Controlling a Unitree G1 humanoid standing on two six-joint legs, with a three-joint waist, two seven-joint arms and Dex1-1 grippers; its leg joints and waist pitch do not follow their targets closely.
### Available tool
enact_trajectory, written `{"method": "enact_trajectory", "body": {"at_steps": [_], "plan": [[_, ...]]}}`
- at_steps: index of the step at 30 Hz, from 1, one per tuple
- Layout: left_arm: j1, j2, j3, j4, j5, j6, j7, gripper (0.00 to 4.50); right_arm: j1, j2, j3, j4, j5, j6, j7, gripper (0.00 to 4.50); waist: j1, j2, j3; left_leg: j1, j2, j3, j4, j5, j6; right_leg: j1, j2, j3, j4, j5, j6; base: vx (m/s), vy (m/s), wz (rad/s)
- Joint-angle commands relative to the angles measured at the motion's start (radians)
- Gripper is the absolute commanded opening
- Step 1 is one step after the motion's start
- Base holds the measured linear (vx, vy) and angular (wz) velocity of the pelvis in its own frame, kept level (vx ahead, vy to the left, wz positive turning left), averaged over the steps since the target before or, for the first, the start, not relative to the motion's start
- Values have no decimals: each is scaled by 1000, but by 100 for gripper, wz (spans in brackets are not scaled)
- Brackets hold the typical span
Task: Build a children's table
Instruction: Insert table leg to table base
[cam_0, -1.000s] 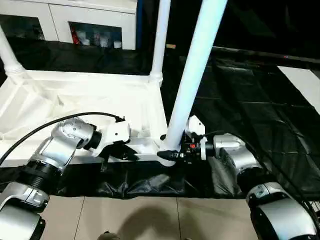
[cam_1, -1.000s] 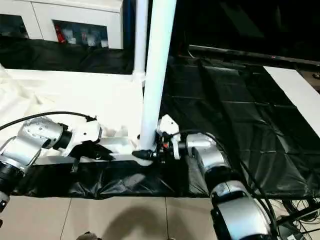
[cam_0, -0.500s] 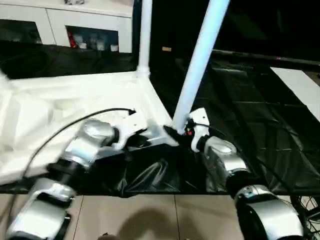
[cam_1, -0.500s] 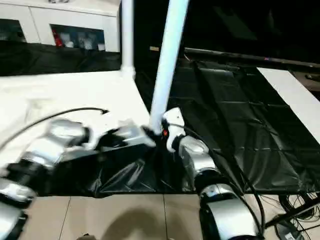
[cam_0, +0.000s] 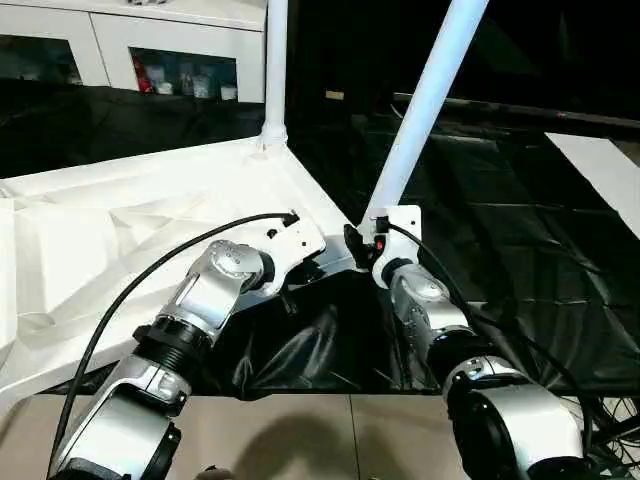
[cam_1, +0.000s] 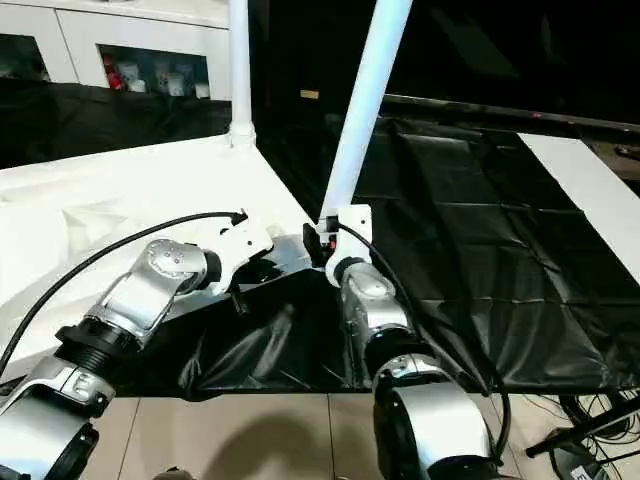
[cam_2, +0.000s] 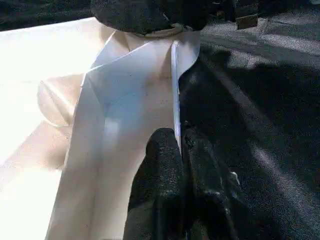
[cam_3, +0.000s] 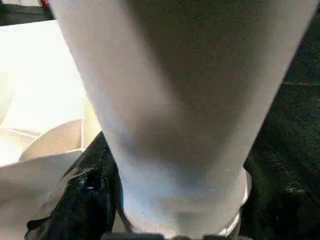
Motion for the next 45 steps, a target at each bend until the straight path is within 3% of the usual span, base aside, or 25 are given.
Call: {"method": "enact_trajectory", "body": {"at_steps": [1, 2, 3, 16, 23, 30, 36, 39, 45], "plan": [[-12, -37, -32, -9, 14, -2, 38, 0, -4, 70, 17, 47, 15, 36, 29, 274, -8, 25, -56, 1, -13, 18, -70, -379, -16, 33, -49, 49, -107, -371, -117, 0, 0, 0], [-12, -37, -32, -9, 14, -2, 38, 0, -4, 70, 17, 47, 15, 36, 29, 274, -9, 25, -56, 1, -13, 18, -70, -381, -16, 33, -49, 49, -108, -373, -116, 0, 0, 0], [-10, -38, -32, -13, 14, 0, 34, 0, -5, 70, 12, 46, 24, 36, 40, 330, -9, 25, -56, 2, -13, 18, -70, -383, -15, 32, -49, 50, -109, -376, -115, 0, 0, 0], [-4, -19, -26, -23, 4, -12, 8, 0, -26, 59, -16, 49, 23, 17, 87, 441, -16, 31, -53, 3, -13, 15, -73, -419, -16, 28, -49, 48, -114, -404, -117, 0, 0, 0], [13, 26, -23, -48, -1, -25, -29, 0, -37, 23, 13, 44, -14, 1, 119, 446, -24, 33, -54, -2, -11, 14, -75, -401, -15, 31, -51, 50, -111, -377, -133, 0, 0, 0], [41, 69, -27, -84, -19, -48, -95, 0, -36, -25, 26, 24, -27, -15, 206, 446, -25, 33, -63, -7, -9, 23, -72, -283, 0, 46, -46, 55, -92, -189, -186, 0, 0, 0], [59, 132, -32, -108, -43, -90, -184, 0, -13, -94, 75, -21, -47, -37, 440, 446, -24, 36, -66, -8, -9, 26, -68, -209, 22, 55, -43, 55, -80, -67, -234, 0, 0, 0], [69, 165, -38, -120, -61, -142, -247, 0, 7, -128, 104, -55, -46, -36, 585, 446, -22, 36, -66, -8, -7, 27, -67, -207, 39, 59, -45, 55, -79, -50, -244, 0, 0, 0], [84, 231, -54, -128, -78, -213, -355, 0, 32, -196, 149, -109, -40, -21, 804, 446, -18, 38, -63, -3, -5, 26, -68, -237, 35, 56, -46, 55, -82, -86, -253, 0, 0, 0]]}}
